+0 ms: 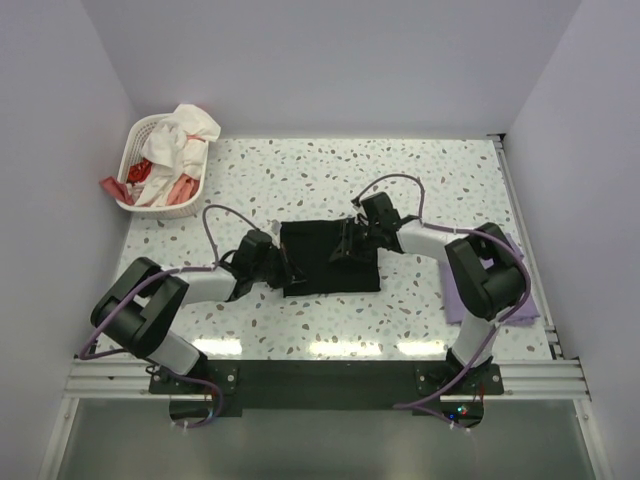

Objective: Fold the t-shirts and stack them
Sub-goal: Fold the tshirt

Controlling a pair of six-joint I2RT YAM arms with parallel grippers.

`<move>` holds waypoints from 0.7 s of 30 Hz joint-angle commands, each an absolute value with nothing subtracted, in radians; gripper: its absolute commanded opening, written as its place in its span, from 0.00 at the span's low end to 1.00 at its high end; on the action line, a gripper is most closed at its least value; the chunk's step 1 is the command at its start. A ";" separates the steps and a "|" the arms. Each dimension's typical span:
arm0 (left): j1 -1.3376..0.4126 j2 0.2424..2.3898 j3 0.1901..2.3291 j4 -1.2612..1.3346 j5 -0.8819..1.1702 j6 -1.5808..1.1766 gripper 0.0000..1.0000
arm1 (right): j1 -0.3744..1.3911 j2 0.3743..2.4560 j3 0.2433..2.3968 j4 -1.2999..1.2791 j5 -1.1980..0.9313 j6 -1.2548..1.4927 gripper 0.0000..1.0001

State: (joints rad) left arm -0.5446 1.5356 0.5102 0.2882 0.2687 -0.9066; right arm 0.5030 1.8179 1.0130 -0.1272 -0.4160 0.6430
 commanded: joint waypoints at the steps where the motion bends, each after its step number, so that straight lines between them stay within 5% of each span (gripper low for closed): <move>1: -0.546 1.534 0.477 0.242 0.235 -0.900 0.00 | 0.497 1.723 1.014 -0.182 -0.344 0.600 0.43; 9: -0.546 1.493 0.497 0.209 0.227 -0.899 0.00 | 0.609 1.577 0.916 -0.155 -0.331 0.643 0.43; 21: -0.546 1.483 0.505 0.190 0.238 -0.896 0.00 | 0.634 1.701 0.701 -0.021 -0.282 0.681 0.27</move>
State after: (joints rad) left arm -0.5446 1.5070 0.5083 0.2466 0.2565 -0.9066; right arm 0.6319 1.6661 0.7685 -0.0002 -0.3874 0.6979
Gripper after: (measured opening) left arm 0.014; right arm 0.275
